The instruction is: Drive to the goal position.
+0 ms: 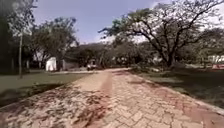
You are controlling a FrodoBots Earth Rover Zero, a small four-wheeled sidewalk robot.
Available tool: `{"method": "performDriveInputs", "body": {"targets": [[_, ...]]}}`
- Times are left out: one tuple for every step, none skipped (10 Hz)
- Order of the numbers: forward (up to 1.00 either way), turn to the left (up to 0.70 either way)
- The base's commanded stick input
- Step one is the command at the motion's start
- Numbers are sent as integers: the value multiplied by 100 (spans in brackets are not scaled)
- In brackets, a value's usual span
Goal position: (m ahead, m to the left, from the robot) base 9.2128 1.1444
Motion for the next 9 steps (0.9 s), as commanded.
{"method": "performDriveInputs", "body": {"targets": [[70, 0], [70, 0], [70, 0], [70, 0], [70, 0], [70, 0], [70, 0], [70, 0], [70, 0]]}}
